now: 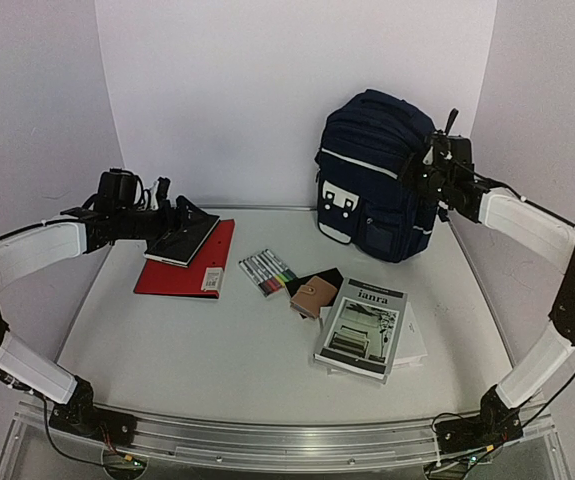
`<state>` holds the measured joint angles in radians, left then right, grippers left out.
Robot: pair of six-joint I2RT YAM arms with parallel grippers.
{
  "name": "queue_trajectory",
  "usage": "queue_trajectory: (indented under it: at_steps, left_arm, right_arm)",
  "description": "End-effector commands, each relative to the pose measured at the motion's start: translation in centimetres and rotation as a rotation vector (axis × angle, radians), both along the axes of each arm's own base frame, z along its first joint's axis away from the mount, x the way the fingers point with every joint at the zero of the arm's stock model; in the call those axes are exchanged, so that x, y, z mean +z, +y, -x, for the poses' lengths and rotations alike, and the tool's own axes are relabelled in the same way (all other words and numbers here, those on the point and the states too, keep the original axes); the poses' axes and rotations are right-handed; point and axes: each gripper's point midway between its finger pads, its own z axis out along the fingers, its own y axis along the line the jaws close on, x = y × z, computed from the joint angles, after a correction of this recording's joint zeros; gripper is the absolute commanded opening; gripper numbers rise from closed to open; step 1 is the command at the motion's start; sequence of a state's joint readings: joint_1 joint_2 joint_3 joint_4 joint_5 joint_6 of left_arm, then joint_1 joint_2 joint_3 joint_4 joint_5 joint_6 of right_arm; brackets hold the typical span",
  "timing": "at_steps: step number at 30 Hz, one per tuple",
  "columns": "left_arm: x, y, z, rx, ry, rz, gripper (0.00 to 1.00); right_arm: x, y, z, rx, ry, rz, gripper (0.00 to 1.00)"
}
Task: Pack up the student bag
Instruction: Adjust the student bag at the center of the board.
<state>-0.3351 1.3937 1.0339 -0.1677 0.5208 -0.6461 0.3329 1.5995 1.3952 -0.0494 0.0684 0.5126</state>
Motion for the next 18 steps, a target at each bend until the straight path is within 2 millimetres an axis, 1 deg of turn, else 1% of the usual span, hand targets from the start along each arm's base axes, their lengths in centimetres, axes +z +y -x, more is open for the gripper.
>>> queue_trajectory:
  at_steps: [1, 4, 6, 8, 9, 12, 13, 15, 16, 17, 18]
  left_arm:
    - [4.0, -0.5, -0.3, -0.059, -0.17, -0.019, 0.93]
    - [5.2, -1.2, -1.5, -0.096, -0.233, -0.027, 0.93]
    - [5.8, -2.1, -2.4, -0.13, -0.248, -0.024, 0.92]
    - [7.4, -3.0, -3.2, -0.145, -0.29, -0.001, 0.92]
    - [8.1, -3.7, -3.4, -0.159, -0.313, 0.021, 0.92]
    - [10.3, -7.5, -3.4, -0.252, -0.416, 0.088, 0.92]
    - [10.2, -8.6, -3.6, -0.28, -0.434, 0.086, 0.93]
    - [11.0, -10.5, -3.9, -0.32, -0.473, 0.085, 0.93]
    - [11.0, -11.2, -4.2, -0.333, -0.484, 0.085, 0.93]
    - [10.5, -12.0, -4.6, -0.351, -0.481, 0.091, 0.93]
    - [10.9, -12.6, -4.8, -0.365, -0.494, 0.105, 0.93]
  right_arm:
    - [4.4, -0.8, 1.3, 0.018, -0.093, 0.082, 0.0]
    - [4.3, 1.9, 2.6, 0.21, -0.089, 0.112, 0.0]
    - [4.4, 4.3, 4.2, 0.373, -0.094, 0.086, 0.0]
    - [4.7, 6.5, 6.0, 0.524, -0.102, 0.047, 0.0]
    - [5.0, 7.2, 6.8, 0.582, -0.106, 0.029, 0.0]
    - [5.8, 8.4, 8.8, 0.69, -0.119, -0.011, 0.0]
    - [6.2, 8.6, 9.3, 0.71, -0.126, -0.019, 0.0]
    - [7.1, 8.6, 10.3, 0.732, -0.146, -0.024, 0.0]
    - [7.2, 8.6, 10.7, 0.739, -0.153, -0.025, 0.0]
    - [7.3, 8.5, 11.1, 0.744, -0.155, -0.025, 0.0]
    - [7.3, 8.4, 11.5, 0.747, -0.157, -0.026, 0.0]
